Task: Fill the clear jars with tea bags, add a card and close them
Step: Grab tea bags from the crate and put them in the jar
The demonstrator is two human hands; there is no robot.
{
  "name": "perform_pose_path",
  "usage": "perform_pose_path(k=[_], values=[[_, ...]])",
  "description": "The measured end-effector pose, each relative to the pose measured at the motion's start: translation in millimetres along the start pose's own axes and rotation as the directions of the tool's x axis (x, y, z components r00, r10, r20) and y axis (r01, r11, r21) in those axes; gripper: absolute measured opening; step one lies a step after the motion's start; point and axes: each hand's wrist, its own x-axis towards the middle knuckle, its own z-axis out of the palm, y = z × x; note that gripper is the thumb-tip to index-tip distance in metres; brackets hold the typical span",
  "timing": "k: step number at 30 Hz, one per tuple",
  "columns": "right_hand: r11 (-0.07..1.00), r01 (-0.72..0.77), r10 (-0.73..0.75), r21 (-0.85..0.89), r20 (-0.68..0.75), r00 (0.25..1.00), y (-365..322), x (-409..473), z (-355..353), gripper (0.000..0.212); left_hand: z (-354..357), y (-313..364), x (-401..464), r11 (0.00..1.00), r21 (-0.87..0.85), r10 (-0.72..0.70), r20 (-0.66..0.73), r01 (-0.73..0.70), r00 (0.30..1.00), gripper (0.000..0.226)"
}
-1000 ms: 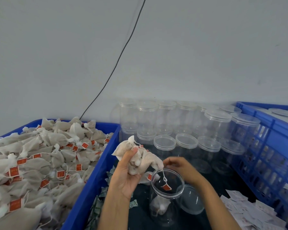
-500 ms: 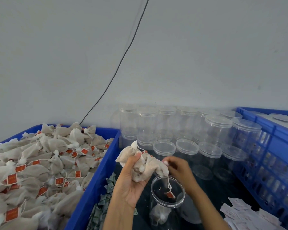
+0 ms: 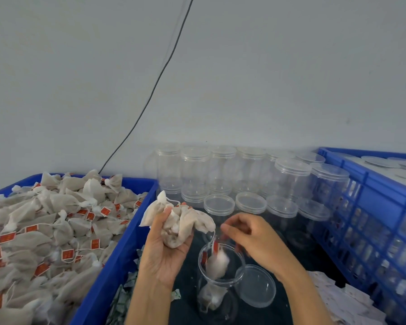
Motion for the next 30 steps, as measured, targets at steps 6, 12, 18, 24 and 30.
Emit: perform_pose_path(k=[6,12,18,24,30], values=[[0.976,0.133,-0.148,0.172,0.076,0.986,-12.3,-3.1,11.6,0.039,5.7,-6.8,-1.3,0.998,-0.044,-0.037,0.028,0.038,0.999,0.056],[0.932,0.340,-0.307,0.128,-0.225,0.925,-13.0,0.0,11.3,0.020,7.3,-10.6,-3.0,0.984,0.149,-0.105,0.034,0.098,0.994,0.053],[0.952,0.304,-0.279,0.029,-0.321,0.905,-3.6,0.2,-7.3,0.016,-0.6,-4.4,-2.3,0.927,0.372,-0.008,-0.118,0.052,0.993,0.056],[0.938,0.160,-0.152,-0.307,0.050,0.987,6.2,-2.6,-4.9,0.017,-0.2,-4.3,-2.5,0.881,0.473,0.025,-0.057,0.005,0.998,0.048],[0.971,0.195,-0.196,-0.138,0.009,0.981,4.3,-0.1,-2.2,0.026,7.4,-16.0,-5.2,0.766,0.642,-0.014,0.057,-0.026,0.998,0.051]])
